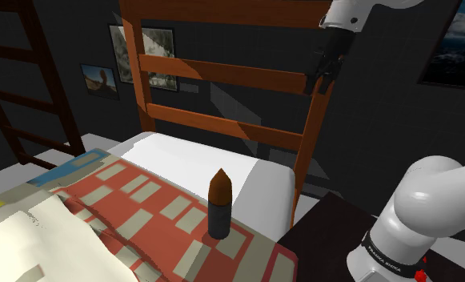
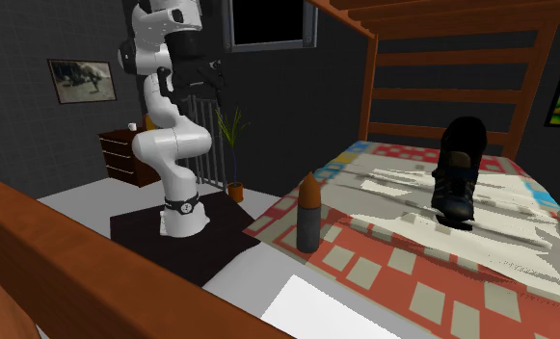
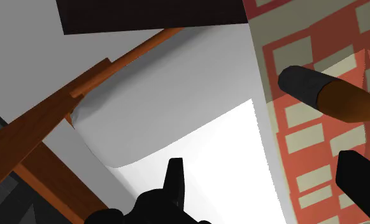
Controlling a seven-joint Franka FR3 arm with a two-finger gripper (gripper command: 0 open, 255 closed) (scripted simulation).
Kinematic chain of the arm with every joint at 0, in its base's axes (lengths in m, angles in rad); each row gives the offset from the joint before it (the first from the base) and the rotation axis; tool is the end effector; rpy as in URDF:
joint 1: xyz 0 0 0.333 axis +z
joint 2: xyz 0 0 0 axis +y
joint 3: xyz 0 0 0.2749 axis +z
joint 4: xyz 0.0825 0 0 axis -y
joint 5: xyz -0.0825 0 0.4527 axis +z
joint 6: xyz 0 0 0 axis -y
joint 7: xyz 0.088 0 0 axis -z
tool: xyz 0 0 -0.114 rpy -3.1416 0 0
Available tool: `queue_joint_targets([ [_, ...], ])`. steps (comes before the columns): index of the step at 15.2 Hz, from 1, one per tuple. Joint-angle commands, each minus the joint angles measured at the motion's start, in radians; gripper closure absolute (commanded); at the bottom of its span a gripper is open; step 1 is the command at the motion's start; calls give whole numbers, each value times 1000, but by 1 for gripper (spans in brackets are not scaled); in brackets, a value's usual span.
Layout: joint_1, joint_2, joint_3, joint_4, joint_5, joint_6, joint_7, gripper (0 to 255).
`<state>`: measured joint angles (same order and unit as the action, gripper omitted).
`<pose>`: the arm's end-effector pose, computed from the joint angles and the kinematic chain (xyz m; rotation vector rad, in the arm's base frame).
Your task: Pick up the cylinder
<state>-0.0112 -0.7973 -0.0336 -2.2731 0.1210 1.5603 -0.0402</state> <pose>0.4011 -0.0066 0.6040 -2.9969 -0.0163 -0.1345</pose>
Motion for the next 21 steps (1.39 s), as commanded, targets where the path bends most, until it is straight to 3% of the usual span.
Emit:
queue_joint_targets([
  [1, 0, 0, 0, 0, 0, 0, 0, 0],
  [11, 120, 384, 163, 183, -33, 7, -55, 0],
  [21, 231, 752, 322, 381, -130, -37, -74, 0],
])
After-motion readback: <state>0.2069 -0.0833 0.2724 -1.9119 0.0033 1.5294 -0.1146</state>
